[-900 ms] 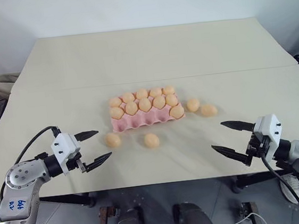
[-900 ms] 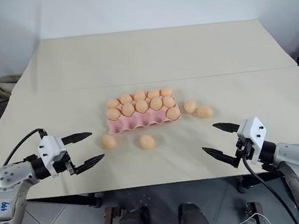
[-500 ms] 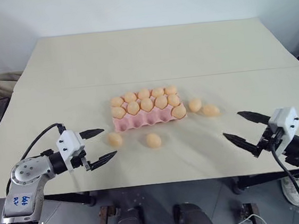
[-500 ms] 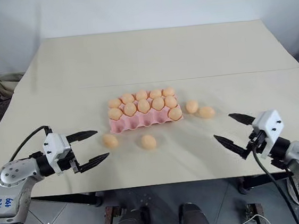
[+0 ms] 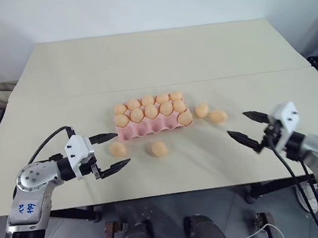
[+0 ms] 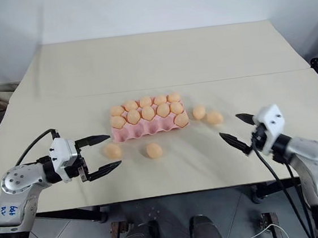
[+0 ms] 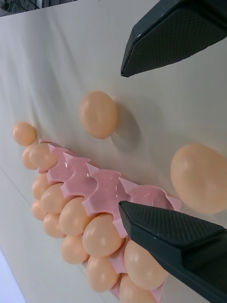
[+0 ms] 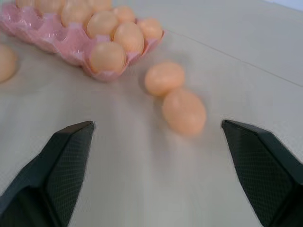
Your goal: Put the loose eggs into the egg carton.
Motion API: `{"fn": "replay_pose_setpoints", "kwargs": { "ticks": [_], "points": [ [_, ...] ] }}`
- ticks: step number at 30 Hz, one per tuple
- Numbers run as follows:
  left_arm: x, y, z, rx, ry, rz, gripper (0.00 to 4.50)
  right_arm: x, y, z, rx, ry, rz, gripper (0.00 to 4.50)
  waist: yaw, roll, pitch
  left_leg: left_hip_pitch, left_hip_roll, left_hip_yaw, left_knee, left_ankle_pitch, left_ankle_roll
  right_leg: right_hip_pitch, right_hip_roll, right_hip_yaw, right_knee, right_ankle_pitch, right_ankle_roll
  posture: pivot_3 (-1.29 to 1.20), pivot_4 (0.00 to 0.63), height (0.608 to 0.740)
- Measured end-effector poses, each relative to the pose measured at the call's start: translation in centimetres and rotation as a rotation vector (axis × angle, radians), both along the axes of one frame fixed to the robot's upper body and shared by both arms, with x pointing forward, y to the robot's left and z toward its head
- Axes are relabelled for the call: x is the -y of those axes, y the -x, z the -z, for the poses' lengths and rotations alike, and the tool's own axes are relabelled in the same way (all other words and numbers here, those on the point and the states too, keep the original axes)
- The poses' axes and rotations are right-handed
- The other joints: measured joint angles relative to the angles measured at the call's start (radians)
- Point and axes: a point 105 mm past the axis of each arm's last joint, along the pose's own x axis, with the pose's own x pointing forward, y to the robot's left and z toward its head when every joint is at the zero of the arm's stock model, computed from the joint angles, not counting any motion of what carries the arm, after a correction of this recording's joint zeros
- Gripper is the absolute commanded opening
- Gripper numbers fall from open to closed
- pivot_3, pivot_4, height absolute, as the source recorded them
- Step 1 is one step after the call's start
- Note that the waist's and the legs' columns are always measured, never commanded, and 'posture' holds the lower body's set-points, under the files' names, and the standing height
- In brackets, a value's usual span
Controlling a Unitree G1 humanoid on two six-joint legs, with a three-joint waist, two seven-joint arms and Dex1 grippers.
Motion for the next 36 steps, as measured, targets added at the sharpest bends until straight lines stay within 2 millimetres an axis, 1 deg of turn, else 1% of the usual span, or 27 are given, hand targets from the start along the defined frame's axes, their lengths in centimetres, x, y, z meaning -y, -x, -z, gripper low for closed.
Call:
{"fn": "replay_pose_setpoints", "kwargs": {
  "ticks": [4,5,6,7,9,12,18,19,22,23,26,29,31,33,36],
  "points": [
    [-0.1,0.4,-0.1,0.028,0.036,-0.006,4.48,-1.4,-3.0,-0.1,-0.046,0.02,-0.027,4.5,0.002,0.0,0.0,-0.001,0.0,0.0,-0.001,0.0,0.0,-0.002,0.0,-0.001,-0.001,-0.001,-0.001,0.0,0.15,0.74],
    [-0.1,0.6,-0.1,0.029,0.035,-0.01,4.48,-1.7,-4.0,0.2,-0.067,0.027,-0.024,4.5,0.002,0.0,0.0,-0.001,0.0,0.0,-0.001,0.001,0.002,-0.002,0.0,0.0,-0.001,-0.001,-0.001,0.0,0.15,0.74],
    [0.0,0.8,-0.1,0.031,0.035,-0.006,4.48,-1.7,-4.4,0.4,-0.077,0.037,-0.02,4.5,0.002,0.0,0.0,-0.002,0.0,0.001,-0.002,0.001,0.003,-0.002,0.0,0.0,-0.002,-0.001,-0.001,0.0,0.15,0.74],
    [0.0,1.0,0.0,0.029,0.036,-0.007,4.48,-1.8,-5.2,0.8,-0.101,0.053,-0.017,4.5,0.001,0.0,0.0,-0.002,0.0,0.001,-0.002,0.001,0.003,-0.002,0.001,0.0,-0.002,-0.001,-0.001,0.0,0.15,0.74],
    [0.3,1.3,0.1,0.032,0.043,-0.005,4.48,-1.5,-6.1,1.8,-0.14,0.094,-0.002,4.5,0.005,0.0,0.0,-0.002,0.0,0.001,-0.002,0.001,0.004,-0.002,0.001,0.0,-0.003,-0.001,-0.001,0.0,0.15,0.74],
    [0.4,1.5,0.1,0.032,0.048,-0.011,4.5,-0.9,-6.7,3.2,-0.193,0.113,0.014,3.89,0.008,0.0,0.0,-0.002,0.0,0.001,-0.002,0.0,0.004,-0.002,0.001,0.0,-0.004,-0.001,-0.001,0.0,0.15,0.74],
    [0.5,2.0,0.0,0.037,0.057,-0.014,4.5,-1.0,-6.8,3.1,-0.176,0.107,-0.026,1.9,0.006,0.0,0.0,-0.002,0.0,0.002,-0.002,0.001,0.004,-0.002,0.001,0.0,-0.002,0.0,0.0,0.0,0.15,0.74],
    [0.5,2.0,0.1,0.031,0.057,-0.018,4.5,-1.0,-6.7,3.0,-0.168,0.104,-0.038,1.69,0.005,0.0,0.0,-0.002,0.001,0.002,-0.002,0.001,0.004,-0.002,0.001,0.0,-0.002,0.0,0.0,0.0,0.15,0.74],
    [0.4,2.0,0.3,0.027,0.059,-0.028,4.5,-1.4,-5.9,2.6,-0.141,0.082,-0.088,1.69,0.004,0.0,0.0,-0.002,0.001,0.002,-0.002,0.001,0.004,-0.002,0.001,0.0,-0.002,0.0,0.0,0.0,0.15,0.74],
    [0.2,2.0,0.2,0.029,0.061,-0.038,4.5,-1.8,-5.2,2.3,-0.136,0.061,-0.126,1.69,0.005,0.0,0.0,-0.002,0.001,0.002,-0.002,0.001,0.004,-0.002,0.001,0.0,-0.002,0.0,0.0,0.0,0.15,0.74],
    [-0.8,2.0,0.0,0.036,0.072,-0.093,4.5,-3.7,-3.5,0.8,-0.126,0.033,-0.245,1.69,-0.002,0.0,0.0,-0.002,0.002,0.002,-0.002,0.0,0.004,-0.002,0.002,0.0,-0.002,0.0,0.0,0.0,0.15,0.74],
    [-1.9,2.1,0.1,0.021,0.09,-0.148,4.5,-6.5,-2.6,-1.6,-0.094,-0.004,-0.325,1.69,-0.014,0.0,0.0,-0.001,0.002,0.001,-0.002,-0.002,-0.001,-0.002,0.002,0.0,-0.001,0.0,0.0,0.0,0.15,0.74],
    [-2.6,2.4,0.4,0.004,0.1,-0.176,4.5,-9.3,-2.5,-3.1,-0.074,-0.035,-0.37,1.69,-0.025,0.0,0.0,0.0,0.003,0.001,-0.002,-0.001,-0.002,-0.002,0.002,0.001,0.001,0.0,-0.001,0.0,0.15,0.74],
    [-3.0,2.7,0.9,-0.017,0.103,-0.191,4.5,-12.4,-2.6,-3.9,-0.072,-0.049,-0.415,1.69,-0.031,0.0,0.0,0.0,0.003,0.001,-0.002,-0.001,-0.003,-0.003,0.002,0.0,0.001,-0.001,-0.002,0.0,0.15,0.74],
    [-3.1,2.9,1.2,-0.04,0.107,-0.196,4.5,-15.7,-2.9,-3.8,-0.085,-0.031,-0.439,1.69,-0.031,0.0,0.0,-0.003,0.002,0.001,-0.003,-0.001,-0.003,-0.006,0.0,0.0,0.0,-0.001,-0.002,0.0,0.15,0.74]
  ]
}}
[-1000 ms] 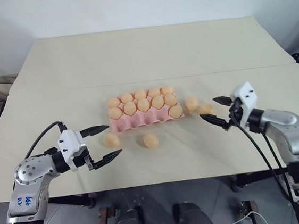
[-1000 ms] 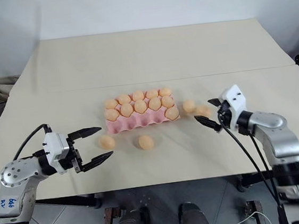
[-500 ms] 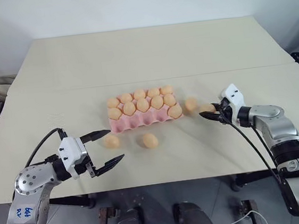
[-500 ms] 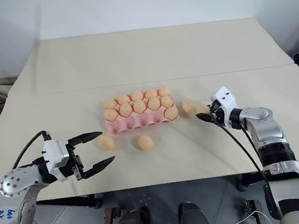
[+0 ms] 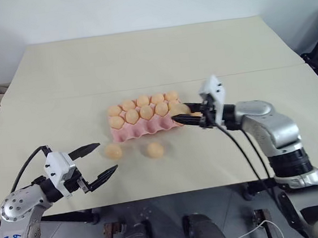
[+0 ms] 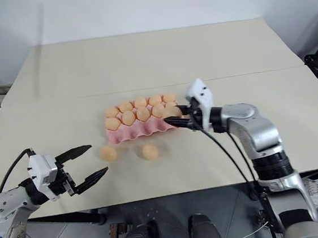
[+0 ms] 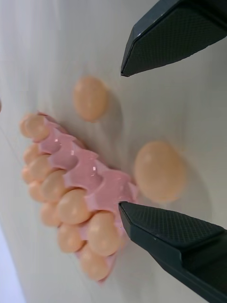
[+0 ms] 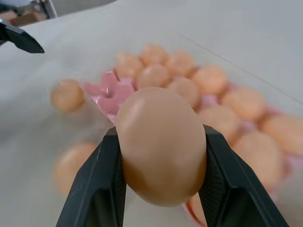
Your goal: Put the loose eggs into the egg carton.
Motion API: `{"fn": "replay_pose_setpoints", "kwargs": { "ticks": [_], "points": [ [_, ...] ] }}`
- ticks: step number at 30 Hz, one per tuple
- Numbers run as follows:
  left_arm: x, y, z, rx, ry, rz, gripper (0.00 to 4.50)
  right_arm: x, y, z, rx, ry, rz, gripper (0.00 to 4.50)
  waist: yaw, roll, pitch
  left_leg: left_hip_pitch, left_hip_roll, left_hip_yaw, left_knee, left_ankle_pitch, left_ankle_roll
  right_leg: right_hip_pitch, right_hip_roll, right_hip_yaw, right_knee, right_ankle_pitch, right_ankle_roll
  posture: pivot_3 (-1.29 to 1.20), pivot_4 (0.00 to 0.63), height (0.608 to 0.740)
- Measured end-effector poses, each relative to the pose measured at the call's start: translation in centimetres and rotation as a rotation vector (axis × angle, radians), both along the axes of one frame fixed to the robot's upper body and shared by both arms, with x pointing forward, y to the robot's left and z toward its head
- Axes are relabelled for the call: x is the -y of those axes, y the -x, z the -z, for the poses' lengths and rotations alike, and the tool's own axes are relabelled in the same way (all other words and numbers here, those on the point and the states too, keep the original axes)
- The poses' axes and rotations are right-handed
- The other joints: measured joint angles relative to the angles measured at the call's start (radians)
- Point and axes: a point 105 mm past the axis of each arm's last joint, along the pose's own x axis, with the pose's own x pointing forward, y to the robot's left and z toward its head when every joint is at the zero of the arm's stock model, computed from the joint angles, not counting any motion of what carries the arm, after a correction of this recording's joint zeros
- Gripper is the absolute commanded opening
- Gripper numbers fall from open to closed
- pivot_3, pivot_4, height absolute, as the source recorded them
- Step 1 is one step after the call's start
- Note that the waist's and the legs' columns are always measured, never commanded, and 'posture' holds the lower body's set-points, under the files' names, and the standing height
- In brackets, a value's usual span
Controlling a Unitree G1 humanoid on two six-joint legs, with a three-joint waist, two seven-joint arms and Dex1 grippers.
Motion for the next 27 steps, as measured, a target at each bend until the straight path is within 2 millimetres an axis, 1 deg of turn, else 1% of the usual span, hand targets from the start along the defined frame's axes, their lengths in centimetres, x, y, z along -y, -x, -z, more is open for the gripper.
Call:
{"fn": "replay_pose_setpoints", "kwargs": {
  "ticks": [2,3,4,6,9,12,13,14,15,18,20,22,24,27],
  "points": [
    [0.1,0.0,-0.1,-0.001,0.008,0.01,4.5,-1.9,-0.7,0.5,-0.012,0.03,0.005,1.69,0.0,0.0,0.0,-0.002,-0.001,0.0,0.0,0.0,0.0,-0.002,-0.001,0.0,0.0,0.0,0.0,0.0,0.15,0.74],
    [0.3,-0.1,-0.2,0.0,0.014,0.017,4.5,-2.4,-1.0,0.9,-0.019,0.048,0.012,1.69,0.0,0.0,0.0,-0.004,-0.001,0.0,0.0,0.0,0.0,-0.004,-0.001,0.0,0.0,0.0,0.0,0.0,0.15,0.74],
    [0.4,-0.1,-0.3,-0.002,0.018,0.022,4.5,-2.7,-1.6,1.5,-0.031,0.071,0.032,1.69,0.001,-0.001,0.0,-0.007,-0.001,0.0,0.0,0.0,0.0,-0.007,-0.001,0.0,0.0,0.0,0.0,0.0,0.15,0.74],
    [0.8,-0.2,-0.4,-0.005,0.019,0.037,4.5,-2.4,-2.4,2.7,-0.051,0.116,0.079,1.69,0.005,-0.001,0.0,-0.014,-0.002,0.0,0.001,0.004,0.005,-0.013,-0.001,-0.001,0.002,0.001,0.001,0.0,0.15,0.74],
    [1.3,-0.1,-0.5,-0.004,0.017,0.051,4.5,-2.1,-2.9,2.8,-0.029,0.127,0.099,2.54,0.006,-0.001,-0.001,-0.014,-0.002,0.001,0.001,0.004,0.006,-0.014,-0.001,-0.001,0.003,0.001,0.001,0.0,0.15,0.74],
    [1.7,-0.1,-0.9,0.007,0.013,0.062,4.5,-1.9,-2.9,3.0,-0.037,0.13,0.098,3.63,0.006,-0.001,-0.001,-0.014,-0.001,0.001,0.002,0.004,0.006,-0.014,0.0,-0.001,0.004,0.001,0.001,0.0,0.15,0.74],
    [1.8,0.0,-1.0,0.009,0.013,0.064,4.5,-1.7,-2.7,3.0,-0.036,0.128,0.096,3.92,0.006,-0.001,-0.001,-0.014,-0.001,0.001,0.002,0.004,0.006,-0.014,0.0,-0.001,0.005,0.001,0.001,0.0,0.15,0.74],
    [1.9,0.0,-1.1,0.01,0.012,0.068,4.5,-1.4,-2.5,2.9,-0.032,0.117,0.093,4.32,0.007,-0.001,-0.001,-0.014,-0.001,0.001,0.003,0.004,0.006,-0.014,0.0,-0.001,0.006,0.001,0.001,0.0,0.15,0.74],
    [2.0,0.0,-1.1,0.01,0.012,0.071,4.5,-1.1,-2.2,2.6,-0.025,0.103,0.085,4.47,0.009,-0.001,-0.001,-0.014,-0.001,0.001,0.003,0.004,0.006,-0.014,0.0,-0.001,0.006,0.001,0.001,0.0,0.15,0.74],
    [2.2,-0.1,-1.2,0.011,0.014,0.084,4.5,-0.5,-0.7,1.3,0.016,0.052,0.037,4.47,0.014,-0.001,-0.001,-0.014,-0.001,0.001,0.005,0.004,0.006,-0.014,0.0,-0.001,0.007,0.001,0.001,0.0,0.15,0.74],
    [2.7,-0.4,-1.6,0.019,0.019,0.109,4.5,0.7,0.7,0.5,0.055,0.025,0.01,4.47,0.019,-0.001,-0.001,-0.014,-0.001,0.0,0.005,0.004,0.006,-0.013,0.0,-0.001,0.007,0.001,0.001,0.0,0.15,0.74],
    [2.9,-0.5,-1.8,0.024,0.026,0.125,4.5,2.0,1.5,0.7,0.06,0.02,0.017,4.47,0.022,-0.001,-0.001,-0.013,-0.001,0.0,0.006,0.003,0.005,-0.012,0.0,-0.001,0.007,0.001,0.001,0.0,0.15,0.74],
    [3.3,-0.9,-2.0,0.027,0.033,0.147,4.5,4.4,2.3,1.7,0.063,0.031,0.059,4.47,0.03,-0.002,-0.001,-0.013,-0.002,-0.001,0.006,0.002,0.004,-0.011,0.0,-0.002,0.005,0.001,0.002,0.0,0.15,0.74],
    [3.6,-1.3,-2.0,0.018,0.041,0.166,4.5,8.6,3.4,3.5,0.037,0.025,0.175,4.47,0.042,-0.002,-0.001,-0.013,-0.002,0.0,0.007,0.004,0.007,-0.011,0.0,-0.001,0.005,0.001,0.002,0.0,0.15,0.74]
  ]
}}
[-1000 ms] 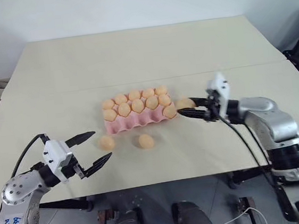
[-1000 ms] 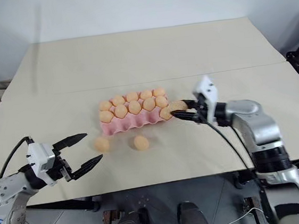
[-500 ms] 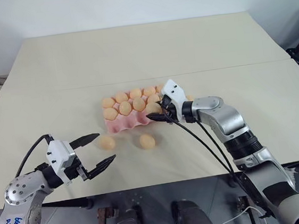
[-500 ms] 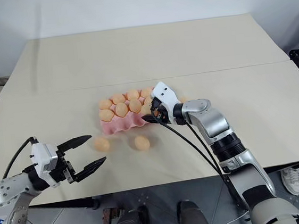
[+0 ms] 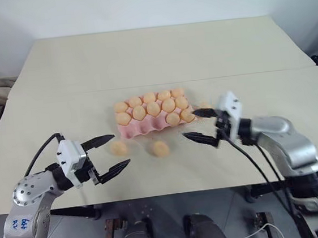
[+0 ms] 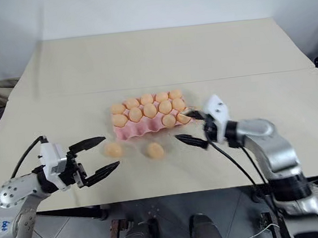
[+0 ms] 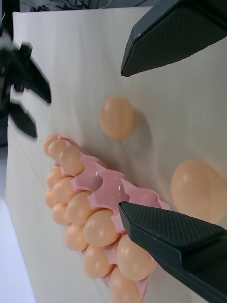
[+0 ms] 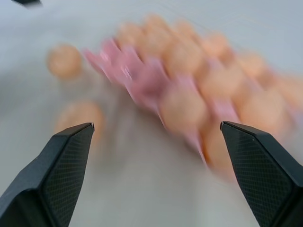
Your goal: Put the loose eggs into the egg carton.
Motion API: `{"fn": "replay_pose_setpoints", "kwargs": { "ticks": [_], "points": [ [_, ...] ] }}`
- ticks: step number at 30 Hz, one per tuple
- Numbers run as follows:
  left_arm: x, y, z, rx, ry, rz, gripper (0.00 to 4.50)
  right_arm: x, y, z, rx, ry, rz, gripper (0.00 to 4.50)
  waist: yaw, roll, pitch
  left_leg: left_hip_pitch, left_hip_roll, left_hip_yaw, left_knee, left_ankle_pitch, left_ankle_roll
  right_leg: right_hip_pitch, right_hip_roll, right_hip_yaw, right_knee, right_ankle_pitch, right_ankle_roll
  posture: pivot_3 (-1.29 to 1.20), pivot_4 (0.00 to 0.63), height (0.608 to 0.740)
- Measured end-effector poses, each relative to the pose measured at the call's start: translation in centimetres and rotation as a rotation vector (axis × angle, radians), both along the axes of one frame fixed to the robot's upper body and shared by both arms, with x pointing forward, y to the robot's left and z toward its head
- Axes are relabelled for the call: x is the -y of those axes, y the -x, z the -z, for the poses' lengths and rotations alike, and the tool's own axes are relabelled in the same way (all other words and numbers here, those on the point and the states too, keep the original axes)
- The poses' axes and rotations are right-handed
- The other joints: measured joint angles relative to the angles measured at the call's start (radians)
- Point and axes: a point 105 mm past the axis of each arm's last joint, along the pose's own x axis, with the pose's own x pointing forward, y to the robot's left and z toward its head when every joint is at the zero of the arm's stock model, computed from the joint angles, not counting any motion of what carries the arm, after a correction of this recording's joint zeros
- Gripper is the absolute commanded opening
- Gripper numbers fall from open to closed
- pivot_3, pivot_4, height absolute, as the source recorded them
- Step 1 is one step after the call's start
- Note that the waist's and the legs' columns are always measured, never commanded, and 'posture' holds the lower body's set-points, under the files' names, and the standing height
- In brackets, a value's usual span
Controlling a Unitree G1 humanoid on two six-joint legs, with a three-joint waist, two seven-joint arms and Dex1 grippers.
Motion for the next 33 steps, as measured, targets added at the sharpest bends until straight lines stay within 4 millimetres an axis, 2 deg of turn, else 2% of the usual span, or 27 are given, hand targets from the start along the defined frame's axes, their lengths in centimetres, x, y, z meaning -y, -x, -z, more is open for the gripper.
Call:
{"fn": "replay_pose_setpoints", "kwargs": {
  "ticks": [5,11,14,19,23,26,33],
  "points": [
    [0.3,-1.0,0.0,-0.014,0.013,0.027,4.5,5.8,1.4,1.2,0.043,-0.015,0.224,4.47,0.0,0.0,0.0,0.002,0.001,0.001,0.002,0.0,0.0,0.001,0.002,0.001,0.002,0.0,0.0,0.0,0.15,0.74],
    [0.3,-1.7,0.0,-0.026,0.021,0.039,4.5,8.5,2.2,1.5,0.119,-0.047,0.374,4.47,-0.003,0.0,0.0,0.003,0.002,0.001,0.005,0.0,-0.001,0.002,0.003,0.002,0.005,0.0,0.0,0.0,0.15,0.74],
    [0.1,-1.9,-0.1,-0.021,0.021,0.037,4.5,9.1,2.3,2.0,0.117,-0.049,0.401,4.47,-0.002,0.0,0.0,0.003,0.001,0.001,0.006,0.0,-0.001,0.002,0.002,0.003,0.005,0.001,0.001,0.0,0.15,0.74],
    [-0.1,-1.8,0.0,-0.016,0.009,0.046,4.5,9.1,2.5,1.5,0.123,-0.052,0.357,4.47,0.001,0.0,0.0,0.003,0.001,0.001,0.006,0.0,-0.001,0.002,0.002,0.003,0.005,0.001,0.001,0.0,0.15,0.74],
    [-1.2,-1.9,-0.3,-0.002,-0.006,0.009,4.5,11.3,3.6,0.2,0.146,-0.001,0.364,4.47,0.004,0.0,0.0,0.003,0.002,0.001,0.006,0.0,0.0,0.003,0.002,0.002,0.004,0.001,0.001,0.0,0.15,0.74],
    [-2.2,-2.1,-0.2,0.004,-0.013,-0.029,4.5,12.2,4.0,-0.4,0.162,0.021,0.356,4.47,0.004,0.0,0.0,0.003,0.001,0.001,0.006,0.0,0.0,0.003,0.002,0.002,0.003,0.001,0.001,0.0,0.15,0.74],
    [-2.3,-2.2,-0.1,0.007,-0.01,-0.046,4.5,11.5,3.8,-0.3,0.137,0.016,0.306,4.47,0.001,0.0,0.0,0.003,0.002,0.001,0.006,-0.001,0.0,0.003,0.002,0.003,0.004,0.001,0.001,0.0,0.15,0.74]
  ]
}}
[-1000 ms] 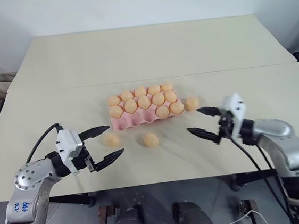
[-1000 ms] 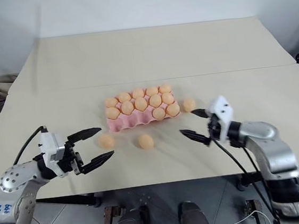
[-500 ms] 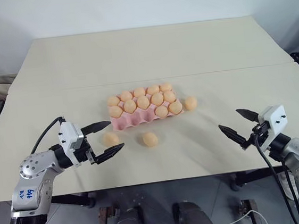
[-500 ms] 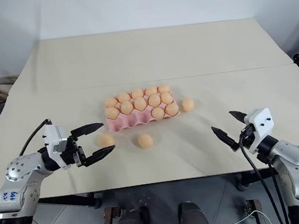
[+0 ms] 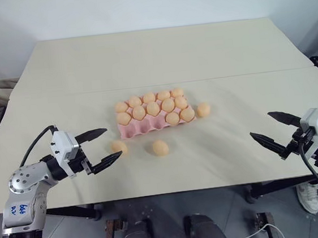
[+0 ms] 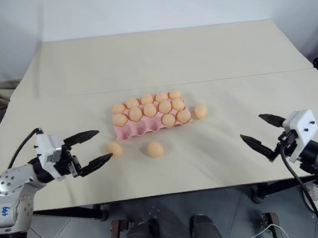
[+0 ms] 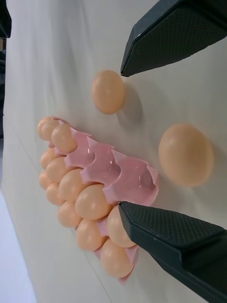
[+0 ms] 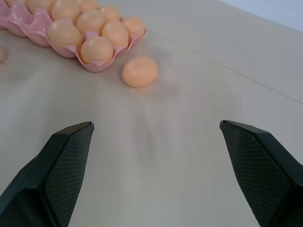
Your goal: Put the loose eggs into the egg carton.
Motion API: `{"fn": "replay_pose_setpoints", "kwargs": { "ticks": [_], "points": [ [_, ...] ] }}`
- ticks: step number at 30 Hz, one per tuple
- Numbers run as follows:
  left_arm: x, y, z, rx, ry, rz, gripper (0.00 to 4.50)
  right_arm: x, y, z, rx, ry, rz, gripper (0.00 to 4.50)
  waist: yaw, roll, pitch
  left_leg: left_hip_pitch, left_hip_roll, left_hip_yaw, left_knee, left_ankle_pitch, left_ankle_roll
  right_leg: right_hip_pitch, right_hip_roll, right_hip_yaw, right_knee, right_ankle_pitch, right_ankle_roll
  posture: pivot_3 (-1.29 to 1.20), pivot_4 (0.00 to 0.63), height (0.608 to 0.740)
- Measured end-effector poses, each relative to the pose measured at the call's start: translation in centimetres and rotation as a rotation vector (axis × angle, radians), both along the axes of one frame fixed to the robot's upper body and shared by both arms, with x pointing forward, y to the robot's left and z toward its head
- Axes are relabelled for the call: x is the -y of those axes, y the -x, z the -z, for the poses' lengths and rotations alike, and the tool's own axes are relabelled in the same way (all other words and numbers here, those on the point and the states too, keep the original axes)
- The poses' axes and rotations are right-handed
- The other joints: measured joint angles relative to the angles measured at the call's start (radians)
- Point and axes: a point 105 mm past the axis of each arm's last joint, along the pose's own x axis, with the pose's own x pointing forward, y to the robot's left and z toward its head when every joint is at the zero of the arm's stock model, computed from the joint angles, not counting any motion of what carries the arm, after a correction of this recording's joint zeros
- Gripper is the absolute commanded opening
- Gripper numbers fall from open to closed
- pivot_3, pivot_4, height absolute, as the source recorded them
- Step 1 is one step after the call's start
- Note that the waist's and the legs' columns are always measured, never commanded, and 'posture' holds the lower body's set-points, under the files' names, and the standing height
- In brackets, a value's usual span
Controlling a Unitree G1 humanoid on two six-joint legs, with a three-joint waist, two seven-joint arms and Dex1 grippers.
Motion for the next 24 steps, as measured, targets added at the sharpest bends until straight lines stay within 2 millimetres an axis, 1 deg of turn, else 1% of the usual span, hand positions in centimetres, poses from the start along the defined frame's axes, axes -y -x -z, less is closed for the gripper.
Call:
{"fn": "replay_pose_setpoints", "kwargs": {
  "ticks": [2,4,6,7,8,11,13,16,19,22,24],
  "points": [
    [0.0,0.0,0.1,-0.009,0.005,-0.007,4.5,-1.2,-1.0,0.0,-0.024,-0.013,-0.028,4.47,-0.005,0.0,0.0,0.0,0.0,0.0,0.0,0.0,0.0,0.0,0.0,0.0,0.001,0.0,0.0,0.0,0.15,0.74],
    [-0.1,0.0,0.2,-0.015,0.006,-0.009,4.5,-2.8,-2.3,-0.6,-0.034,-0.024,-0.064,4.47,-0.01,0.0,0.0,0.0,0.0,0.0,0.001,-0.001,-0.002,-0.001,0.0,0.001,0.001,0.0,-0.001,0.0,0.15,0.74],
    [-0.2,0.2,0.4,-0.021,0.005,-0.016,4.5,-4.6,-4.1,-1.2,-0.054,-0.01,-0.085,4.47,-0.016,0.0,0.0,0.0,0.0,0.0,0.001,-0.001,-0.003,-0.001,0.0,0.0,0.002,0.0,-0.001,0.0,0.15,0.74],
    [-0.2,0.3,0.4,-0.022,0.005,-0.017,4.5,-5.2,-4.7,-1.2,-0.068,0.006,-0.082,4.47,-0.017,0.0,0.0,0.0,0.001,0.0,0.001,-0.001,-0.003,-0.001,0.0,0.0,0.001,0.0,-0.001,0.0,0.15,0.74],
    [-0.6,0.4,0.4,-0.022,0.007,-0.03,4.5,-6.0,-5.9,-1.2,-0.091,0.016,-0.081,4.47,-0.02,0.0,0.0,0.0,0.001,-0.001,0.001,-0.001,-0.003,-0.001,-0.001,0.0,0.001,0.0,-0.002,0.0,0.15,0.74],
    [-0.7,0.9,0.3,-0.02,0.011,-0.032,4.5,-7.4,-8.9,-1.1,-0.147,-0.015,-0.048,4.47,-0.025,0.0,0.0,-0.002,0.0,-0.001,0.0,-0.001,-0.004,-0.003,-0.001,0.0,0.0,0.0,-0.002,0.0,0.15,0.74],
    [-0.6,1.1,0.2,-0.016,0.011,-0.033,4.5,-7.7,-11.0,-0.9,-0.197,-0.034,-0.001,4.47,-0.026,0.0,0.0,-0.003,0.0,0.0,0.0,-0.001,-0.003,-0.004,-0.001,-0.001,0.0,0.0,-0.002,0.0,0.15,0.74],
    [-0.5,1.4,0.2,-0.016,0.007,-0.035,4.5,-8.2,-13.0,-0.7,-0.238,-0.047,0.048,4.47,-0.023,0.0,0.0,-0.004,0.0,-0.001,0.0,0.0,0.0,-0.004,-0.001,-0.001,-0.001,0.0,-0.002,0.0,0.15,0.74],
    [-0.3,1.6,0.0,-0.011,0.007,-0.042,4.5,-9.3,-13.9,-0.1,-0.275,-0.053,0.044,4.47,-0.024,0.0,0.0,-0.005,0.0,0.0,0.0,-0.001,0.0,-0.004,-0.001,-0.002,-0.002,0.0,-0.002,0.0,0.15,0.74],
    [0.1,1.7,-0.4,0.007,0.009,-0.037,4.5,-10.0,-14.1,1.3,-0.324,-0.028,0.034,4.47,-0.024,0.0,0.0,-0.005,0.0,0.0,0.0,-0.001,0.001,-0.004,-0.001,-0.001,-0.002,0.0,-0.002,0.0,0.15,0.74],
    [0.4,1.7,-0.6,0.025,0.018,-0.036,4.5,-9.9,-14.1,2.3,-0.358,-0.011,0.045,4.47,-0.024,0.0,0.0,-0.005,0.0,0.0,0.0,-0.001,0.001,-0.004,-0.001,-0.001,-0.001,0.0,-0.001,0.0,0.15,0.74]
  ]
}}
